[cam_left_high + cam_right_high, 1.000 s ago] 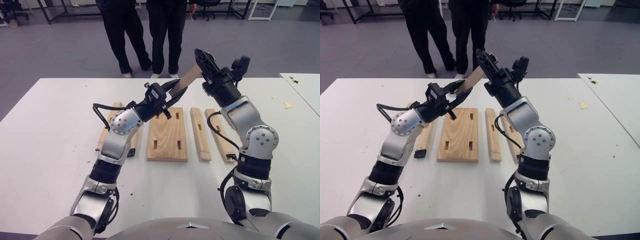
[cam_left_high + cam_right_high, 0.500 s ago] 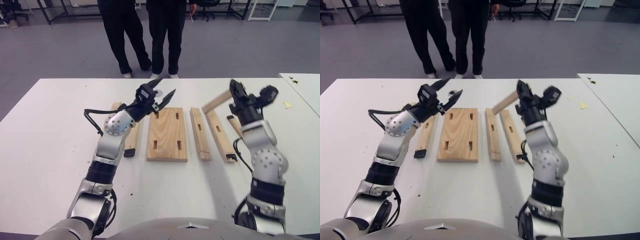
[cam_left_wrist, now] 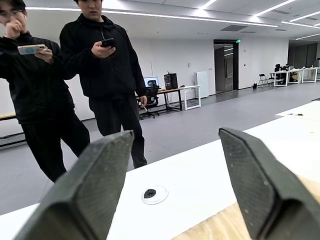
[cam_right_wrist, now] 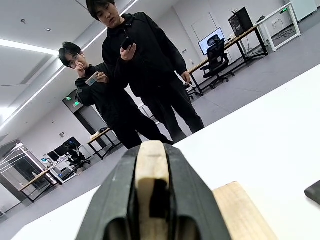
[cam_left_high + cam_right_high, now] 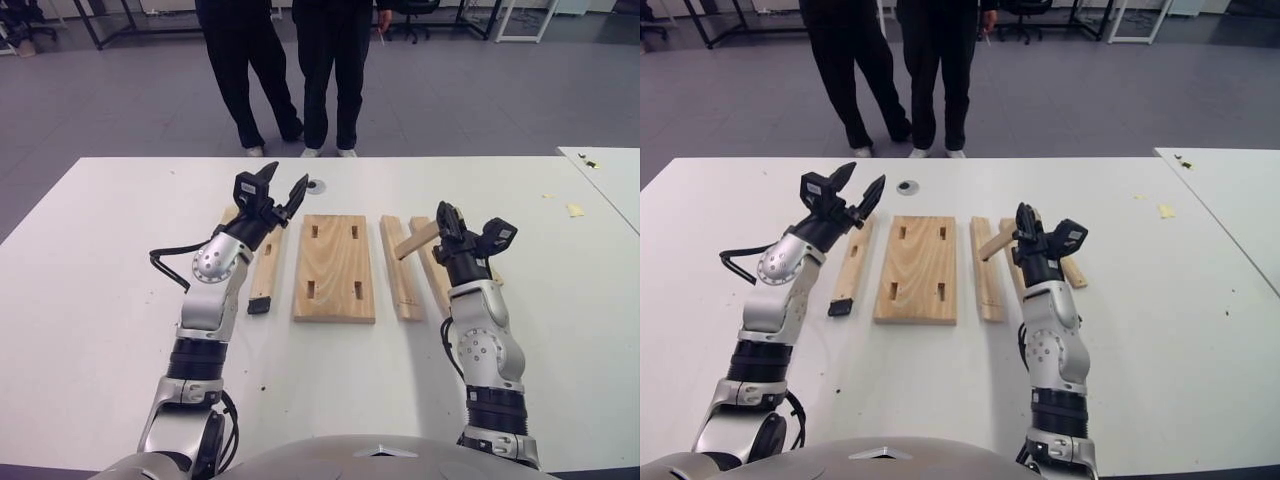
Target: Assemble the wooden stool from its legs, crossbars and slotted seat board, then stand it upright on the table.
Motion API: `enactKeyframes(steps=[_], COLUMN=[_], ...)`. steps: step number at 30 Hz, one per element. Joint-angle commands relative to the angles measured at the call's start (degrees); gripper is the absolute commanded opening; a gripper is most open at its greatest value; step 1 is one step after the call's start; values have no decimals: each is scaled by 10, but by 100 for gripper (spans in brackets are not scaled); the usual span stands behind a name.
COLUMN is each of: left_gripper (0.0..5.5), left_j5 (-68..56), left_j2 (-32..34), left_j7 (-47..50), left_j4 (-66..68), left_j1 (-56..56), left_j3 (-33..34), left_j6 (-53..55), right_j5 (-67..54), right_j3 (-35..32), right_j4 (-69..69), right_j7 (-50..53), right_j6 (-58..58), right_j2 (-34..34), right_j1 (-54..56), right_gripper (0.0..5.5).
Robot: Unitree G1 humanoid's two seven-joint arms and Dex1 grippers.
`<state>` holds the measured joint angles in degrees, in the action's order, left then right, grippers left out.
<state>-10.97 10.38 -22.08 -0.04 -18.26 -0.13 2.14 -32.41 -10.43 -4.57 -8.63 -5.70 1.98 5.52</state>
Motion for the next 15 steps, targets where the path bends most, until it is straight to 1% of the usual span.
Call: enactKeyframes(steps=[1,8,15], left_gripper=[314,314,314], left_j5=[3,4,7], left_j2=[2,2,1], left_j7=[-2,-3,-2], left_j4=[5,4,2], left_j1=[4,5,11], left_j3=[-3,-8,-14], left_j6=[5,5,5], right_j5=[29,36,-6], right_j3=[-8,-14,-29], right_j4=[37,78,32], right_j7=[-6,-24,-41], right_j6=[33,61,46], right_j2=[-4,1,-10], right_j1=[19,24,37], right_gripper=[42,42,42])
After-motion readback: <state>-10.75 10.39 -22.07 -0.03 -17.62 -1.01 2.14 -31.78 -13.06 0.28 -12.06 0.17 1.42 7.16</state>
